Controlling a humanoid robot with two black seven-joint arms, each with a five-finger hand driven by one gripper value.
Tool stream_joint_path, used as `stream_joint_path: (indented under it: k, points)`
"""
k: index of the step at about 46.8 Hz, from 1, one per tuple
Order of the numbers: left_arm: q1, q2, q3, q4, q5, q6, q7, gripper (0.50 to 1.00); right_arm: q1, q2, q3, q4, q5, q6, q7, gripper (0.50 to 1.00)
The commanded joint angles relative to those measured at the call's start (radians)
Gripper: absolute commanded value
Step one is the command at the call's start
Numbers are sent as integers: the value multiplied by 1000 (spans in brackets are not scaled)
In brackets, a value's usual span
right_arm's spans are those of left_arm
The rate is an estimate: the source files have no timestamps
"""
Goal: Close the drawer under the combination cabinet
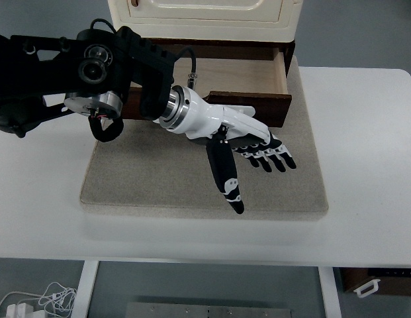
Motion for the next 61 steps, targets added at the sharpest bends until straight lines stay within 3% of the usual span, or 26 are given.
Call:
stream_joint_path:
  k: [1,13,18,37,61]
  points:
    - [3,-1,16,2,-1,-5,30,996,0,0,-1,-1,0,0,0,952]
    - [16,-1,49,9,-1,-16,139,996,0,0,0,-1,0,-1,0,952]
    - [16,-1,64,25,-1,-17,159,996,0,0,0,1,0,0,0,952]
    - [12,-13,75,131,96,-77,168,996,0,0,0,-1,0,0,0,952]
    - [12,-36,73,200,126,-77,165,996,0,0,0,-1,0,0,0,952]
